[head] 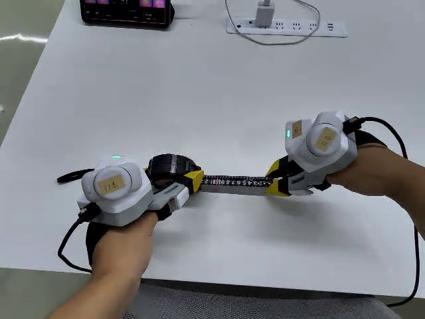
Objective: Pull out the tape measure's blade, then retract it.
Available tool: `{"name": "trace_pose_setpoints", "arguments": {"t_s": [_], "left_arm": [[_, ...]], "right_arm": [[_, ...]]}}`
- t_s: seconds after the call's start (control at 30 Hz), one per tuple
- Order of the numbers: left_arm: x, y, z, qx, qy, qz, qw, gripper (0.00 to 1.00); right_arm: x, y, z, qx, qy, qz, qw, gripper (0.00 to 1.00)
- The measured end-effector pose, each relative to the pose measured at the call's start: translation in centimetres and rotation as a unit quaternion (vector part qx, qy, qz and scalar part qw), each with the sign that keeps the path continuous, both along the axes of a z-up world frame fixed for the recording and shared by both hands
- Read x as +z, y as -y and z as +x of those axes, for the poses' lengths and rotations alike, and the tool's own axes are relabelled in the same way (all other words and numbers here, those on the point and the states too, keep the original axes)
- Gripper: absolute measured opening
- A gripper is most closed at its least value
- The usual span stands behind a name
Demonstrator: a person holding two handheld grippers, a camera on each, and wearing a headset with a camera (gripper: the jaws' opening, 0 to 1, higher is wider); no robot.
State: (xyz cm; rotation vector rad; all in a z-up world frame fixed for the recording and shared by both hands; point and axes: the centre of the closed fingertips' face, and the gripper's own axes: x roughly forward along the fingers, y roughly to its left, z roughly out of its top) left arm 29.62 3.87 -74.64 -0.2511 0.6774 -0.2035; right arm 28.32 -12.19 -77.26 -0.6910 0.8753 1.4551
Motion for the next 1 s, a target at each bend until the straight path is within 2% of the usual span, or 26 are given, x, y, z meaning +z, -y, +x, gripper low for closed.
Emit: {"name": "trace_pose_setpoints", "arguments": {"t_s": [1.0], "left_arm": [[0.1,-0.1,0.1,0.003,-0.001,-0.010,0.9999,0.56]], "right_arm": [[-0.1,-3.6,0.1,0.005,-0.008,0.017,0.9998,0.10]]}}
